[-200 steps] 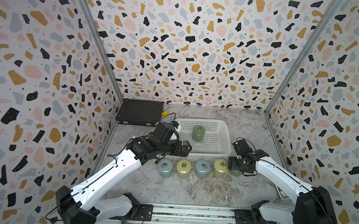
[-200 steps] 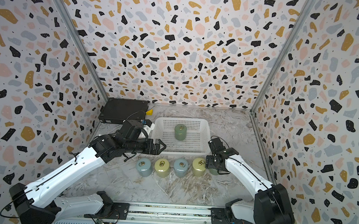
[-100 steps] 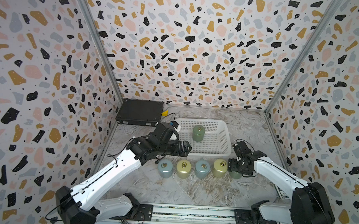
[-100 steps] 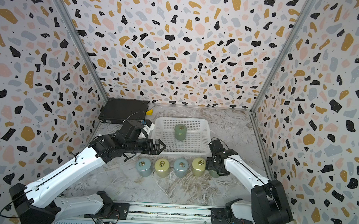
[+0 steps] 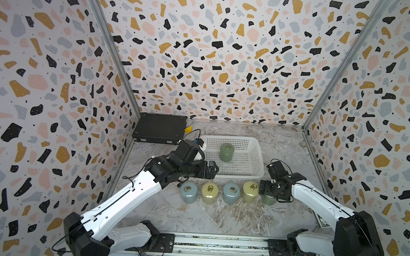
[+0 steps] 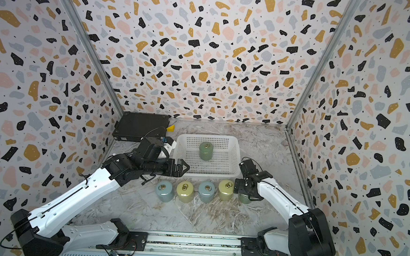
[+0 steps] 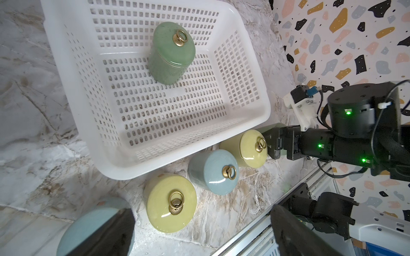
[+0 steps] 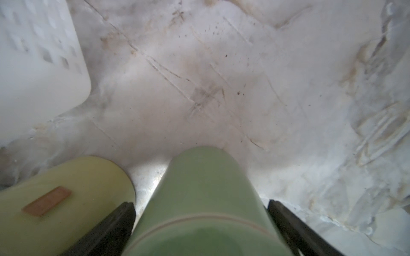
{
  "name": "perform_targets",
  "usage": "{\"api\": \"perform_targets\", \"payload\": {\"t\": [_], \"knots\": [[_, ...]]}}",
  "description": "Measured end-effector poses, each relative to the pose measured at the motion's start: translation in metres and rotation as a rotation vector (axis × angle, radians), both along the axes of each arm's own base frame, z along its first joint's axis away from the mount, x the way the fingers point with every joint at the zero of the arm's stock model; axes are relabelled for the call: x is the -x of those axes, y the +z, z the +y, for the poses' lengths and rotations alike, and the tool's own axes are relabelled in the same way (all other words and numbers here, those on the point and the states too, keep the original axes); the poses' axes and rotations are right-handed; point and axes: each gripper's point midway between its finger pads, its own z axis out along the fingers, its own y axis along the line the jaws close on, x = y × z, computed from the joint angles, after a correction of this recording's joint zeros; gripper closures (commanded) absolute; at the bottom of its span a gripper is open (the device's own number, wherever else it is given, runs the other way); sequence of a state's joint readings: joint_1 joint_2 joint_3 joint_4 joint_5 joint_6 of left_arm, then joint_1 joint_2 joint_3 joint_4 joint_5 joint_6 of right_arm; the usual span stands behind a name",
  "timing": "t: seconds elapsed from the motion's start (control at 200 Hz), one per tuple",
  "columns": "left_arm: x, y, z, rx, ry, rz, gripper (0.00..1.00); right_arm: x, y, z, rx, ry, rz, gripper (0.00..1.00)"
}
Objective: Take the tea canister out of the basket
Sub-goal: Place the tea canister at the center of the board.
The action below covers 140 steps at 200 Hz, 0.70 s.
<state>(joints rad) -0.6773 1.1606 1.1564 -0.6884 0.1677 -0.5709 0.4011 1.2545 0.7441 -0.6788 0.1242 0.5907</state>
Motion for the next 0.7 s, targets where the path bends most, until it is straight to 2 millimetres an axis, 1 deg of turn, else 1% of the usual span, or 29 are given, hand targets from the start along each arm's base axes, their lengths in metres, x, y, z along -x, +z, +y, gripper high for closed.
{"api": "perform_targets", "payload": {"t": [0.07, 0.195, 0.315, 0.461, 0.591, 0.701], "knots": [[-0.003, -0.004, 0.0, -0.021, 0.003, 0.001, 0.0, -0.001, 0.01, 0.0, -0.002, 0.006, -0.018, 0.01], [-0.014, -0.017, -0.002, -0.084, 0.004, 0.021, 0.0, -0.009, 0.037, 0.002, -0.013, 0.024, -0.071, 0.01], [-0.031, -0.024, -0.009, -0.135, 0.004, 0.017, 0.0, -0.015, 0.067, 0.006, -0.033, 0.049, -0.137, 0.01], [-0.057, -0.026, -0.022, -0.181, -0.001, -0.007, 0.0, -0.016, 0.097, 0.011, -0.074, 0.086, -0.205, 0.01], [-0.083, -0.031, -0.038, -0.205, -0.011, -0.033, 0.0, -0.014, 0.115, 0.019, -0.123, 0.124, -0.232, 0.01], [-0.103, -0.039, -0.051, -0.218, -0.019, -0.04, 0.01, -0.013, 0.123, 0.024, -0.147, 0.147, -0.237, 0.01]]}}
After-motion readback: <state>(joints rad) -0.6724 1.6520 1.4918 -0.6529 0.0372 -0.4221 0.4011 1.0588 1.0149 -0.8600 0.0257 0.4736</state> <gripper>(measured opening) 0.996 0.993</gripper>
